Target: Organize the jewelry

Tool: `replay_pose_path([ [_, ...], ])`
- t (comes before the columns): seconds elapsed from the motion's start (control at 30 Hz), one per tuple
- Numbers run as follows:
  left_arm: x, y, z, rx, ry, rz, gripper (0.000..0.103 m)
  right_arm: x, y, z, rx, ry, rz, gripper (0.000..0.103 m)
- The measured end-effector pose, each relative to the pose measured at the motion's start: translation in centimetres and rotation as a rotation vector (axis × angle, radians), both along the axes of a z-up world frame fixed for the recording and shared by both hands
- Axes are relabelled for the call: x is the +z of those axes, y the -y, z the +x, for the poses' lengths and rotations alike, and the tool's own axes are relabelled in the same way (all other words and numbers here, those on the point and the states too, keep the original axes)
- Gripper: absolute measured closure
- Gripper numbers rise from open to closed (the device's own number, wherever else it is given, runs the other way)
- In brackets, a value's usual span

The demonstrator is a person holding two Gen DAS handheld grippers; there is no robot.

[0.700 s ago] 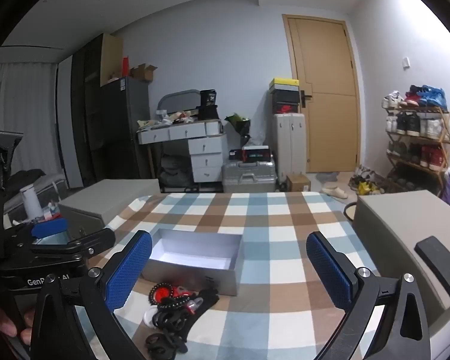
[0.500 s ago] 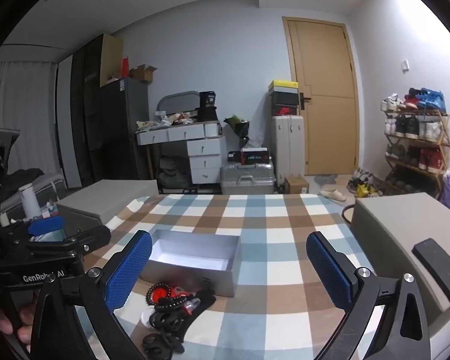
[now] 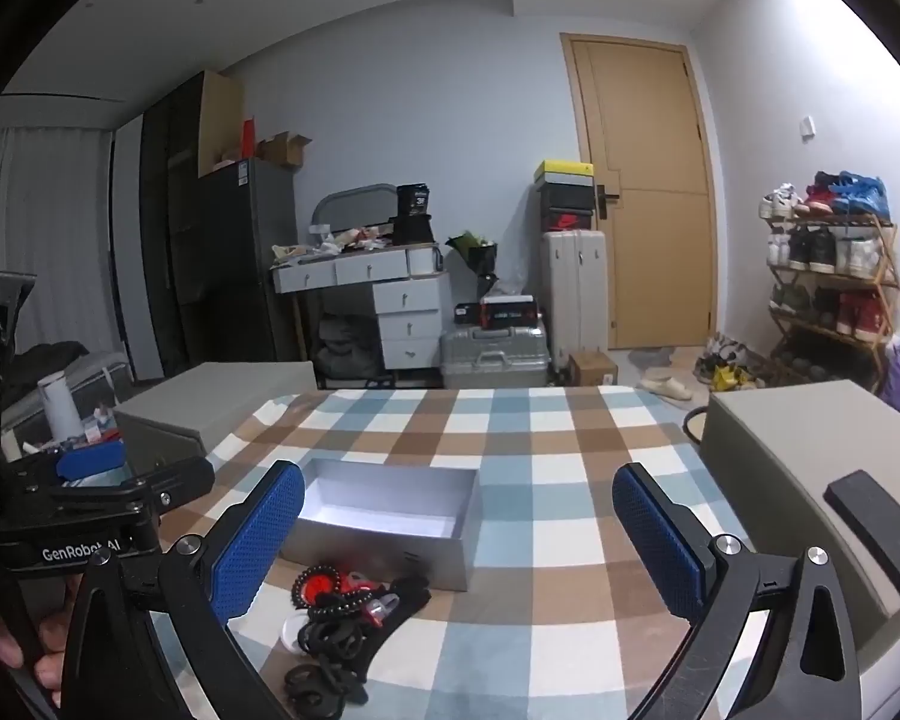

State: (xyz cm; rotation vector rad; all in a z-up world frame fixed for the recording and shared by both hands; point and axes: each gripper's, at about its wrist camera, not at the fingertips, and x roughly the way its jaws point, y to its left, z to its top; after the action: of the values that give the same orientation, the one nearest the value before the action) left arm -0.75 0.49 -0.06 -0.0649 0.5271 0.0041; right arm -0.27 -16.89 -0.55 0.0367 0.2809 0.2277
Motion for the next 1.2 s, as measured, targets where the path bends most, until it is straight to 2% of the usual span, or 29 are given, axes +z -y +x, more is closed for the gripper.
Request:
replay_pose_path([
  [0.83, -0.65, 0.54, -0.16, -0.015, -0.007, 0.01, 0.001, -0.17, 0.41, 0.0, -0.007, -0.004, 0.012, 0.0],
  [1.2, -0.95, 0.22, -0.21, -0.009, -0.04, -0.012, 0.001, -0.11, 0.66, -0.3, 0.005, -0.001, 0.036, 0.0],
])
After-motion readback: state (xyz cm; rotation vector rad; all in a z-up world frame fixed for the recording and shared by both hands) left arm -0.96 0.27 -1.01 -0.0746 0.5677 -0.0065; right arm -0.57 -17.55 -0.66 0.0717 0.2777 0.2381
